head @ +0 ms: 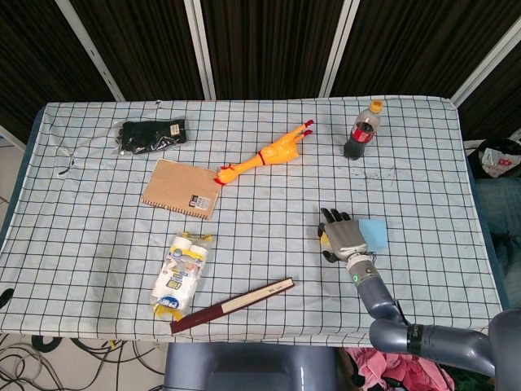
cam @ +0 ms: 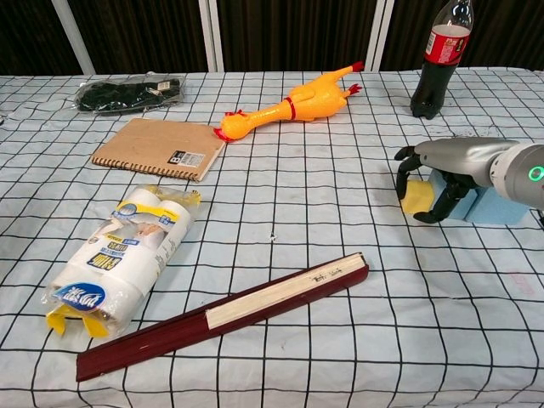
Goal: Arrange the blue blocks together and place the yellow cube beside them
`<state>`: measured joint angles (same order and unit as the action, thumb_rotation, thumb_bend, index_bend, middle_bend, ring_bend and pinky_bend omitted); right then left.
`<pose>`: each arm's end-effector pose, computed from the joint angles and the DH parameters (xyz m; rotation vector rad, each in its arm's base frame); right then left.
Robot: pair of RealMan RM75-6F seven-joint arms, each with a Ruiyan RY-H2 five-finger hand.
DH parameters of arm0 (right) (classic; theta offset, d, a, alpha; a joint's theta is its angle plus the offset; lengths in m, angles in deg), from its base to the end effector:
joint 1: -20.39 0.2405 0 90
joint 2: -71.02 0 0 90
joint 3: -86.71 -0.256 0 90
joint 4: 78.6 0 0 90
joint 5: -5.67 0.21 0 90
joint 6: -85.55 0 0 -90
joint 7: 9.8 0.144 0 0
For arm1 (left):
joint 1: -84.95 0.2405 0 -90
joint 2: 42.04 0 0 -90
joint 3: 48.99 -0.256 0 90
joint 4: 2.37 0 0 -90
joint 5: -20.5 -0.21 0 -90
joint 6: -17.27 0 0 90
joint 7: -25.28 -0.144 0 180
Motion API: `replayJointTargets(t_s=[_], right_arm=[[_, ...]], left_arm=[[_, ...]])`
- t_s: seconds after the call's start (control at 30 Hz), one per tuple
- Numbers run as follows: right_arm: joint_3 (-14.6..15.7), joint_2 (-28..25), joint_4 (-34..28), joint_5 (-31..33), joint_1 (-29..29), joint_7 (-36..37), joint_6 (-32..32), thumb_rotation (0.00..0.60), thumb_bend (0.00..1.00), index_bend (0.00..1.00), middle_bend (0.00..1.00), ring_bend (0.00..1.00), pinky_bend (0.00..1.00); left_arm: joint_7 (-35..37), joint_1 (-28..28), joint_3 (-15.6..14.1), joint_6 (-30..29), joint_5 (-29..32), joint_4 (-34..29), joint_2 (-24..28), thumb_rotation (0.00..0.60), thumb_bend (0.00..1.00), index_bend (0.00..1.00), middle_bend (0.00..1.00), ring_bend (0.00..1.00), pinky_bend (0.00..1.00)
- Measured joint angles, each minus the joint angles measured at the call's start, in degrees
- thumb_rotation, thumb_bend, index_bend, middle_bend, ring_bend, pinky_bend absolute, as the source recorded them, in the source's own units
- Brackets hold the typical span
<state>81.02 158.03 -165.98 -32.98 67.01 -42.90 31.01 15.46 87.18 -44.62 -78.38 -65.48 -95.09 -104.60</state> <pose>-0.1838 -0.3423 -0.0207 1.8009 -1.0846 0.5770 -0.3188 0.1452 0.1950 -1.2568 -0.6803 -0.7808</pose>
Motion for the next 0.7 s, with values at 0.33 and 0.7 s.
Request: replayJointTargets(t_s=[0.33, 0.7], right_arm=[[0.1, 0.0, 0.6, 0.2, -0.2, 0.3, 0.4, 0.600, 0.30, 0.38, 0.00, 0.00, 0.09], [-0.5, 0.1, -0.1, -0.7, 0.1, 0.5, 0.2, 0.600, 0.30, 0.26, 0.00, 0.00, 0.09]], left_arm=[[-0.2, 0.0, 0.1, 0.0, 0.1, 0.0, -0.1, 0.600, 0.04, 0.21, 0.06, 0.00, 0.00], [-0.3, 0.0, 0.1, 0.0, 0.1, -0.1, 0.0, 0.600, 0.04, 0.21, 0.06, 0.00, 0.00]])
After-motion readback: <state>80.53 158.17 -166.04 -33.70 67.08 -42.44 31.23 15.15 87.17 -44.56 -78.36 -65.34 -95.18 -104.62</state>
